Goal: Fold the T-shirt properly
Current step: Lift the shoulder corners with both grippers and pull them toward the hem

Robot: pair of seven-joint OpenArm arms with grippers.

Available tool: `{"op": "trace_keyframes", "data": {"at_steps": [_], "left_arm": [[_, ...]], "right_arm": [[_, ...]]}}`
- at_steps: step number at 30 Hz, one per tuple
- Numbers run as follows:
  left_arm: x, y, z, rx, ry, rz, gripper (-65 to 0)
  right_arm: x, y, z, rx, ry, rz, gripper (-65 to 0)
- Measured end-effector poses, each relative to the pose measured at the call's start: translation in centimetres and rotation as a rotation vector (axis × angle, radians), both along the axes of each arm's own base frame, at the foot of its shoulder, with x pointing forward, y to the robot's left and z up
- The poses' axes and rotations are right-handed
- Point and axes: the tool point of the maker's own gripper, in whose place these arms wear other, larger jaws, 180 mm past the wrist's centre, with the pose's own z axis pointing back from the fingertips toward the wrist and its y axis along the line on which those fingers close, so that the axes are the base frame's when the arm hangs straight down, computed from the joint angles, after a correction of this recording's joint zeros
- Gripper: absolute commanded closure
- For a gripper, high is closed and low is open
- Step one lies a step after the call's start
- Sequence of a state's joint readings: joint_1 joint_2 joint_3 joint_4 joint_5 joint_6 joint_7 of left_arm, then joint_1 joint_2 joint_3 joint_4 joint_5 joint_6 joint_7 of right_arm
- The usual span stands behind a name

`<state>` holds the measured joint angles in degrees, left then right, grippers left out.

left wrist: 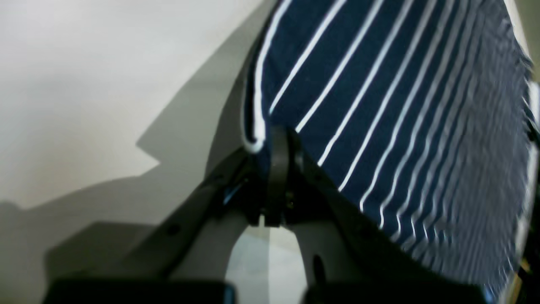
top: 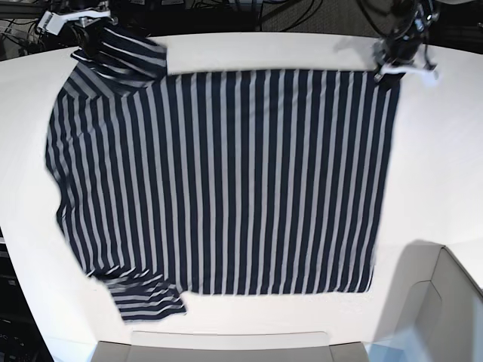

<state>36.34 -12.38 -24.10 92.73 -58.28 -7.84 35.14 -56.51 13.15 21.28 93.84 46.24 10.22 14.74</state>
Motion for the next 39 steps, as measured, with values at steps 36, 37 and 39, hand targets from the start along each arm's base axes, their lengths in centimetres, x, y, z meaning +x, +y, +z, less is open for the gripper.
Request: {"op": "trace_keyframes", "data": {"at_steps": [36,37,39], "left_arm": [[9.3,-0.5,7.5,-0.018,-0.132,0.050,0.0],[9.5,-0.4,7.6,-0.020,-0.132,0.063,0.0],[10.1,-0.2,7.8,-0.025,-0.137,0.085,0.0]], "right_arm": [[13.3,2.5,6.9,-0.207,-0.056,0.363,0.0],[13.7,2.6,7.0,-0.217,-0.053,0.372,0.0],[14.6,2.4,7.1,-0.251,-0.047,0.378,0.0]]}}
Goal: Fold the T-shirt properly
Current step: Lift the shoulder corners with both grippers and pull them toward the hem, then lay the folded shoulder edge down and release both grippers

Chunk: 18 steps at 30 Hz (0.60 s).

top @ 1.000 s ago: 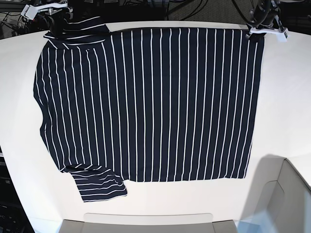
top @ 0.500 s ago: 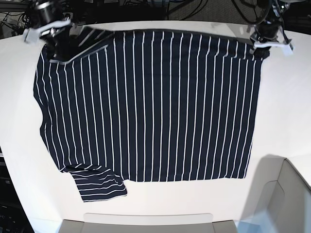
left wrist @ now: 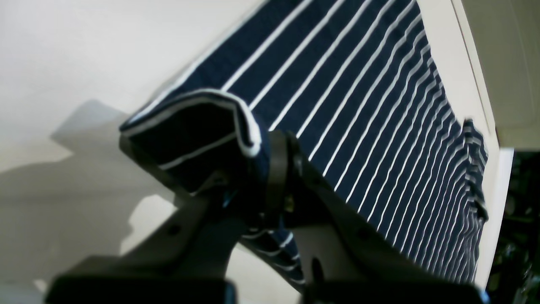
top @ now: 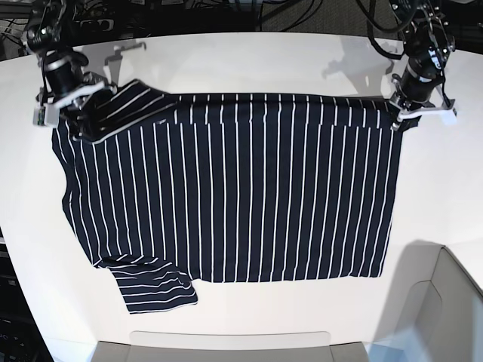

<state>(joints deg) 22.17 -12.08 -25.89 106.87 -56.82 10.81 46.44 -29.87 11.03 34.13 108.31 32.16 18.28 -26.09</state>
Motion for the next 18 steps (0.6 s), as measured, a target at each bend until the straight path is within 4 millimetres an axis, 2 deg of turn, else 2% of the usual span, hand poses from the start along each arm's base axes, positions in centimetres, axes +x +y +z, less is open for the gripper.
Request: {"op": "trace_keyframes", "data": {"at_steps": [7,12,18], "left_arm": [[3.5,0.7,1.9,-0.005,-0.068,0.032,0.0],[5.4,1.6,-0.1,-0.038,-0.032,0.044,0.0],[7.3,2.1,-0.7,-0.074,-0.035,0.068,0.0]], "right_arm": [[3.8,-0.3,1.2,-0.099,0.002,0.018,0.0],[5.8,-0.4,1.6,-0.141,0.016,0.027,0.0],[7.9,-0.2,-1.1,-0.199,0.092,0.046,0.0]]}}
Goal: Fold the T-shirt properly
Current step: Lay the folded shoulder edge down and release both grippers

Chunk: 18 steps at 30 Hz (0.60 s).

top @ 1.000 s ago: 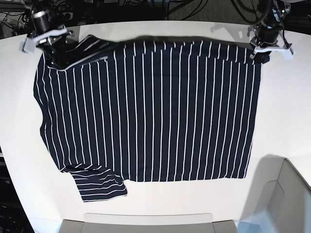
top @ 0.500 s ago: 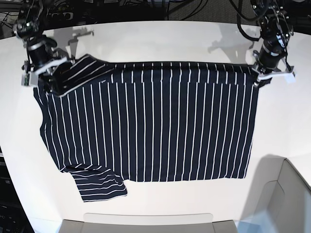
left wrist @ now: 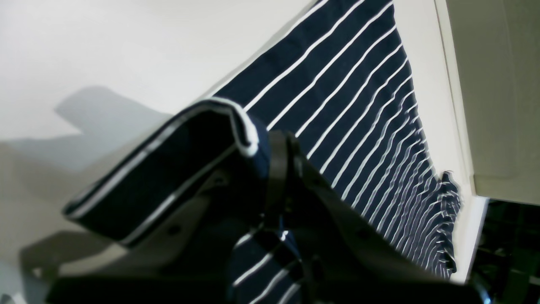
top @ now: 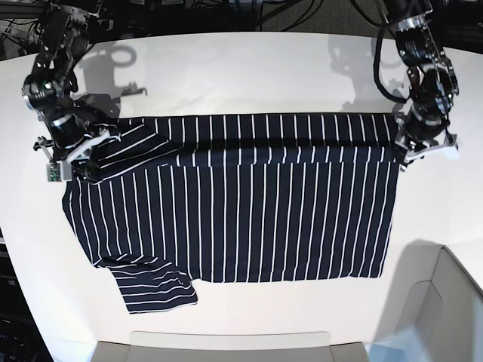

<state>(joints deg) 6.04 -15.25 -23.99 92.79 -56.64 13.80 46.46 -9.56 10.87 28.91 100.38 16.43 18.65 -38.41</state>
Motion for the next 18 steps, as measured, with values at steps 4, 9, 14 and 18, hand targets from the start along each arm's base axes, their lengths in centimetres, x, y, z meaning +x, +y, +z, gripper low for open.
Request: {"op": "trace_keyframes", "data": {"at_steps": [4,9,14,18], "left_arm": [[1.8,0.1,0.1,-0.006,-0.005,-0.013,0.0],[3.5,0.3,-0.6,-0.017,0.015,-0.024,0.0],[4.2,0.5,-1.7,-0.050,0.041,-0.007,0.0],[5.0,1.0,-2.4,-0.047,0.066,-0.013,0.0]], "right_arm": [[1.5,0.5,-0.5,0.011,0.002,-0.009,0.0],[3.7,0.0,-1.0,-0.032,0.016,-0.026,0.0],[5.7,-0.9,-1.9,-0.049,0.049,-0.049,0.0],[6.8,-1.1,-2.6,-0.039,0.073,-0.057,0.0]]}}
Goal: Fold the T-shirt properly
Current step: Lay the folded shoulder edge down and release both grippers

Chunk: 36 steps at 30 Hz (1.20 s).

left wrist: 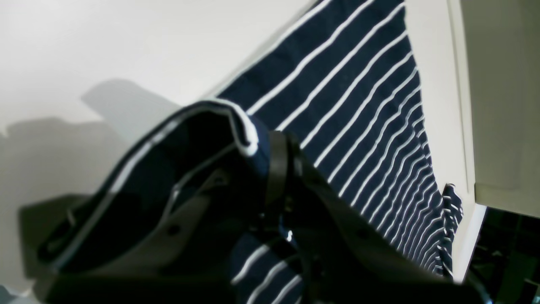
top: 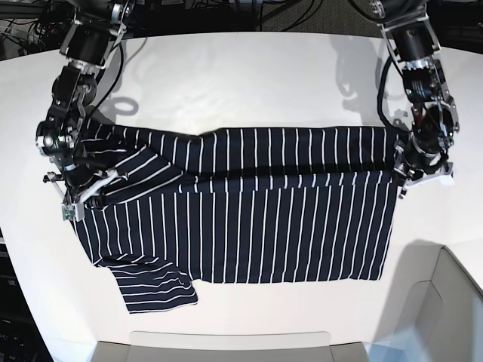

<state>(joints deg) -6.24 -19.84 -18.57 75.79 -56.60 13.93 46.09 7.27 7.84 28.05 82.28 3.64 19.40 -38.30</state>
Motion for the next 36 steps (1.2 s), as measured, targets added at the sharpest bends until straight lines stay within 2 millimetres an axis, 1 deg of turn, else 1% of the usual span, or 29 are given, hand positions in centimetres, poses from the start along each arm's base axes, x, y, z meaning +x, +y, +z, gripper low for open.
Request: {"op": "trace_keyframes", "data": {"at_steps": [3,5,7,9,10,11,13,16,18,20,22,23,26,27,28,29,31,32,34,36], "left_arm": [[0.9,-0.5,-0.4,0.029,0.029,-0.042,0.0],[1.6,-0.7,-0.1,0.051,0.026,-0.054,0.0],[2.0,-0.6,0.3,0.064,0.021,-0.056,0.0],[2.3,-0.4,0.7,0.073,0.010,-0.052,0.0],[2.3,-0.4,0.7,0.076,0.011,-0.055,0.0],[2.2,-0.4,0.6,0.078,0.014,-0.055,-0.9],[2.1,-0.5,0.5,0.075,0.020,-0.059,-7.3],[2.1,-0.5,0.5,0.074,0.021,-0.061,-14.9],[2.1,-0.6,0.6,0.077,0.017,-0.063,-15.4],[2.2,-0.7,1.3,0.087,-0.001,-0.070,-15.4],[2.3,-0.7,2.2,0.102,-0.027,-0.076,-15.4],[2.2,-0.7,2.8,0.115,-0.041,-0.080,-15.4],[1.3,-0.6,4.2,0.142,-0.080,-0.079,-15.0],[1.0,-0.6,4.5,0.156,-0.086,-0.083,-13.9],[0.6,-0.8,4.6,0.164,-0.088,-0.092,-11.5],[0.4,-1.4,4.3,0.172,-0.081,-0.117,-8.0],[0.4,-3.3,3.5,0.178,-0.060,-0.171,0.0],[0.4,-4.1,3.2,0.175,-0.052,-0.195,0.0],[0.6,-6.4,2.5,0.159,-0.045,-0.255,0.0],[0.6,-8.6,1.9,0.148,-0.035,-0.317,0.0]], "right_arm": [[1.2,-0.2,-0.3,0.003,-0.019,-0.006,0.0],[1.9,-0.3,-0.3,0.000,-0.071,-0.008,0.0],[2.2,0.3,-1.2,-0.030,-0.069,0.021,0.0],[2.1,1.5,-2.4,-0.035,-0.037,0.053,0.0],[2.1,2.0,-2.6,-0.031,-0.034,0.061,-0.7],[2.2,2.4,-2.6,-0.020,-0.042,0.062,-2.0],[2.5,3.0,-2.2,-0.007,-0.058,0.060,-6.1],[2.7,2.9,-1.6,-0.013,-0.075,0.061,-15.8],[2.7,2.8,-1.0,-0.025,-0.088,0.061,-21.2],[2.8,2.7,-0.1,-0.030,-0.115,0.060,-26.0],[2.7,2.7,1.1,-0.044,-0.146,0.064,-29.1],[2.5,2.8,1.7,-0.053,-0.160,0.066,-29.4],[1.9,3.1,3.8,-0.080,-0.218,0.075,-29.3],[1.6,3.4,4.4,-0.082,-0.236,0.077,-29.2],[1.3,3.7,4.8,-0.081,-0.250,0.074,-28.9],[0.8,4.1,4.8,-0.075,-0.253,0.078,-27.3],[-0.2,4.8,4.0,-0.064,-0.235,0.090,-21.6],[-0.6,4.9,3.4,-0.061,-0.219,0.089,-18.1],[-1.2,5.1,2.3,-0.052,-0.189,0.087,-9.8],[-1.5,4.6,2.0,-0.051,-0.183,0.073,-2.6]]}}
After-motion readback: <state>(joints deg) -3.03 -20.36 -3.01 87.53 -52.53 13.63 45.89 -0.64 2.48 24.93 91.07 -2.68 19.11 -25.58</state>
